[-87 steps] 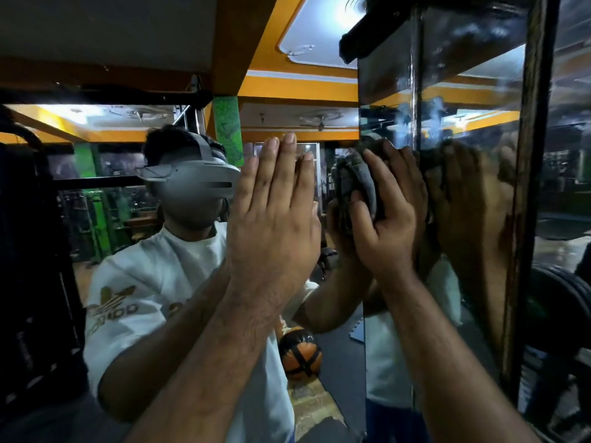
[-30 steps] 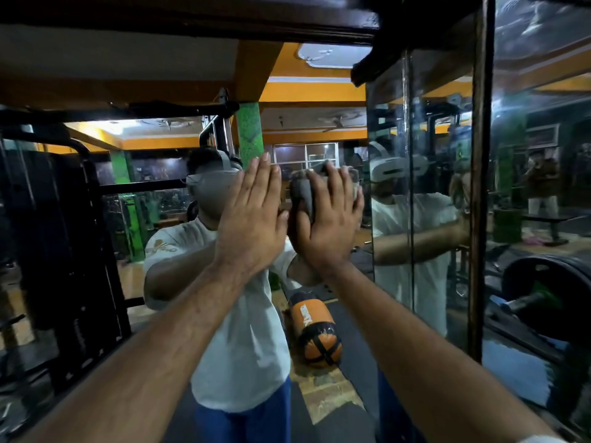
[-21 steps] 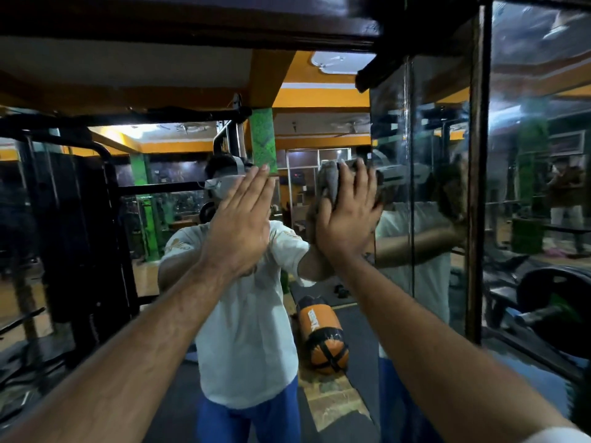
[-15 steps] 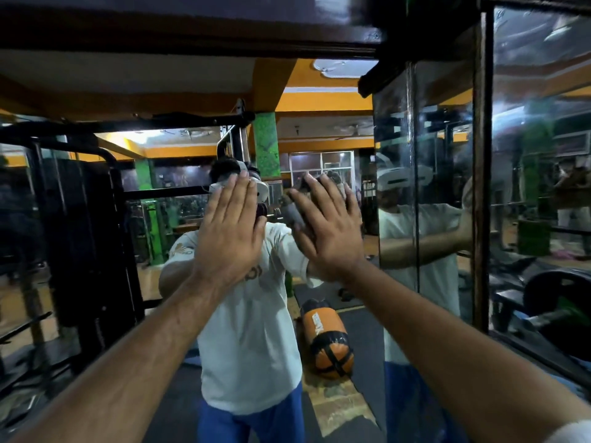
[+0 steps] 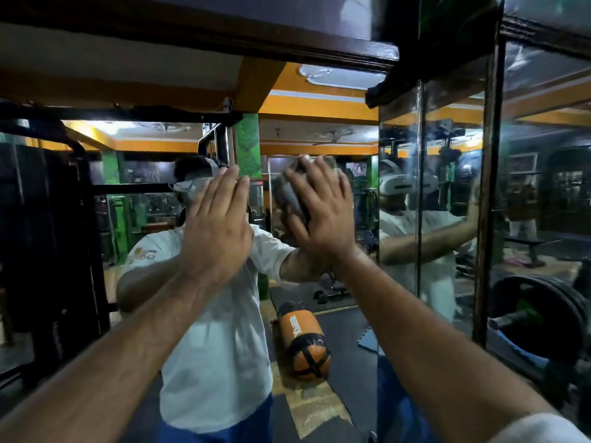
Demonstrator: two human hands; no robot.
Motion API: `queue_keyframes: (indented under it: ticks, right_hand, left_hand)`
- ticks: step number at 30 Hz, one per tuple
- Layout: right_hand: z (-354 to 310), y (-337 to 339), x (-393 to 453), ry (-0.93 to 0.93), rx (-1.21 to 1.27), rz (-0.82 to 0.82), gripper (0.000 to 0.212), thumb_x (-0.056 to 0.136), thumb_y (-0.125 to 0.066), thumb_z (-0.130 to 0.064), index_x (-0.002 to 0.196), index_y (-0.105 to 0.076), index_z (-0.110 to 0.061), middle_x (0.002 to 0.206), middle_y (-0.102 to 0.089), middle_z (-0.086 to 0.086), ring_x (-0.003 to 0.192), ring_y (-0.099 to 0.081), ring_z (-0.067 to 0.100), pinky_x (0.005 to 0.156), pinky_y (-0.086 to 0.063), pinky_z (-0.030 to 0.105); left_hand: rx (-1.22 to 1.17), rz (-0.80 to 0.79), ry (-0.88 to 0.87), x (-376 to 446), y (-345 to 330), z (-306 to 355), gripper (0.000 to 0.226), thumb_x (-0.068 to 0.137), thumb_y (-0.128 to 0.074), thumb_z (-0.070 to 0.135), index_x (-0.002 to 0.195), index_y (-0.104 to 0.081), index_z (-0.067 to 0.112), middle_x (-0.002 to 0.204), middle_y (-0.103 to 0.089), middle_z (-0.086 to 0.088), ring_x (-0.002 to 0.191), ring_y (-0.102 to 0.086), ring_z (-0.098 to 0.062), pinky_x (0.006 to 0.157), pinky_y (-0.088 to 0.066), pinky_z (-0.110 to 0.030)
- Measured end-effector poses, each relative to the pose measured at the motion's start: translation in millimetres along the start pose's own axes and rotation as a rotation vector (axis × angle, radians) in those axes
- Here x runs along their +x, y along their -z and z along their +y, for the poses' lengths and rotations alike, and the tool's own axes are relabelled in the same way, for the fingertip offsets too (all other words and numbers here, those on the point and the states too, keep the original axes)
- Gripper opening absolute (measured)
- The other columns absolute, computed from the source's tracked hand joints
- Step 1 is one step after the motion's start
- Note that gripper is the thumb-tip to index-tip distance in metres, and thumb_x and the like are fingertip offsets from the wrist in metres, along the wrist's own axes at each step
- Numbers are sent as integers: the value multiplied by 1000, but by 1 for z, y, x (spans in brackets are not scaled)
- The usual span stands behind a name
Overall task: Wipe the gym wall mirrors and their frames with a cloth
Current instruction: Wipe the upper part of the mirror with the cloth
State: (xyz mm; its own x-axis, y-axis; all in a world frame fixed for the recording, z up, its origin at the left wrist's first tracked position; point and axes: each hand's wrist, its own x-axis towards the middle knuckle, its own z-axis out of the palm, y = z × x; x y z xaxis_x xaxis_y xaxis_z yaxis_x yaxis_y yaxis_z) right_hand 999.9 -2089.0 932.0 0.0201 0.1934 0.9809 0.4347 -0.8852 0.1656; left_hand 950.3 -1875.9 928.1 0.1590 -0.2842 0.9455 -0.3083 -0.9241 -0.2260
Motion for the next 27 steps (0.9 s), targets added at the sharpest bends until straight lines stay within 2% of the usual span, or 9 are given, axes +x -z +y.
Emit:
queue_keyframes:
  ticks: [2,4,7,10,12,16,23,25,27]
  right_hand:
    - [-14,-4,26,-411,53,110,69,91,-44,-48,154,-47,-23,167,-34,8,157,-22,29,125,-15,59]
    - [-46,-10,42,-575,100,153,71,90,-42,-48,155,-45,-21,168,-33,8,158,-19,28,126,-12,59]
    - [-80,-17,28,-186,106,59,67,93,-42,-47,154,-50,-19,166,-37,10,157,-23,29,127,-9,53]
    - [-71,-10,17,37,93,-41,65,94,-41,-49,154,-50,-23,167,-36,7,158,-22,25,127,-10,54]
    - [-61,-8,18,-53,92,-30,65,93,-46,-47,154,-49,-26,168,-33,3,159,-19,24,127,-11,56]
    - [-90,-18,19,-552,133,154,69,89,-44,-44,155,-47,-22,168,-33,5,158,-18,25,125,-14,61]
    - [-121,-19,-27,10,44,-88,66,96,-39,-46,158,-44,-23,171,-26,7,160,-13,25,127,-12,58]
    - [-113,-19,-19,-152,19,-53,68,96,-41,-47,161,-36,-26,173,-15,6,161,-4,23,128,-8,56]
    - [-119,-20,1,-510,58,25,72,96,-36,-48,164,-29,-26,174,-9,7,161,-1,26,127,-8,59]
  left_hand:
    - [66,-24,35,-2,4,-12,65,101,-40,32,157,-27,1,165,-21,-20,155,-17,-32,127,-12,-49]
    - [50,-56,7,-4,6,-20,68,101,-36,37,158,-24,1,167,-15,-18,156,-10,-29,128,-5,-45]
    - [-40,-87,-31,-4,13,-29,68,97,-41,30,157,-26,2,167,-16,-15,156,-10,-25,127,2,-36]
    - [-39,-56,-38,-10,24,-39,62,97,-44,25,154,-35,1,163,-30,-17,153,-23,-28,128,-9,-41]
    - [12,-16,14,-19,30,-46,61,98,-45,28,153,-38,2,162,-32,-19,153,-25,-31,126,-17,-48]
    - [35,-22,27,-33,27,-56,64,100,-45,32,155,-33,2,165,-23,-18,155,-17,-30,126,-14,-50]
    - [-98,27,-70,-45,34,-81,55,97,-44,11,151,-41,-2,160,-35,-19,152,-28,-31,122,-25,-53]
    - [-28,54,-30,-51,39,-88,55,98,-46,16,150,-41,-2,160,-35,-20,151,-28,-32,124,-22,-52]
    - [45,49,22,-55,42,-96,56,102,-43,25,153,-37,0,163,-30,-18,154,-20,-32,126,-15,-50]
